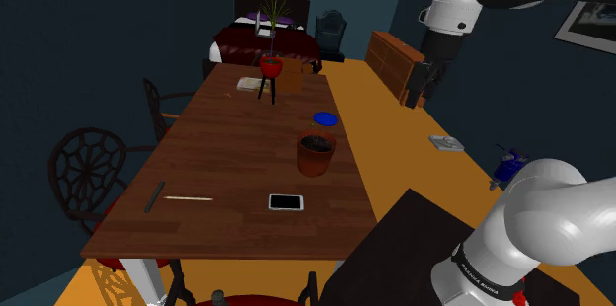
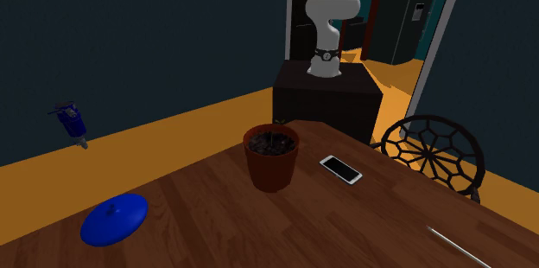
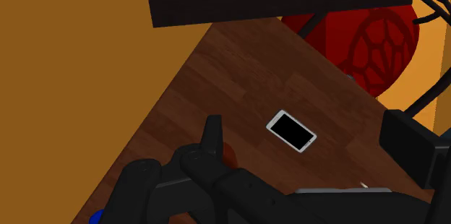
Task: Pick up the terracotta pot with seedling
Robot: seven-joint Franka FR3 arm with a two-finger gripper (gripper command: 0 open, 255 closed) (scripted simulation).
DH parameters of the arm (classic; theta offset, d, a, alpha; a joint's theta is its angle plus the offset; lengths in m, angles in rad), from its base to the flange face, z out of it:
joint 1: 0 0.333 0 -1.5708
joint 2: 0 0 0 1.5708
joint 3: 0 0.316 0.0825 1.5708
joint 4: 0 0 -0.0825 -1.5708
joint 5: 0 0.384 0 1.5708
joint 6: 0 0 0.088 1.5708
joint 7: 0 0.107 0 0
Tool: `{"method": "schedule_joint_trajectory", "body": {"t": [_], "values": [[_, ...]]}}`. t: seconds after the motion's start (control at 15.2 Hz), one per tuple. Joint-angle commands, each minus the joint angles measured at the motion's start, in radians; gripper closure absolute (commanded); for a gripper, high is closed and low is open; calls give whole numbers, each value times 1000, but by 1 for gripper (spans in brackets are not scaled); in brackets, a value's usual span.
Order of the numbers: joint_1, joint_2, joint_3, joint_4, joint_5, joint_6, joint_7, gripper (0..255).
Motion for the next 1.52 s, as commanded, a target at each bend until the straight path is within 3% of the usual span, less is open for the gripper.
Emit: {"method": "schedule_joint_trajectory", "body": {"t": [0.0,0.73,1.45], "values": [[0,0,0,0,0,0,0,0],[2,383,-74,50,-14,340,-63,0],[4,818,-122,268,51,560,-154,0]]}}
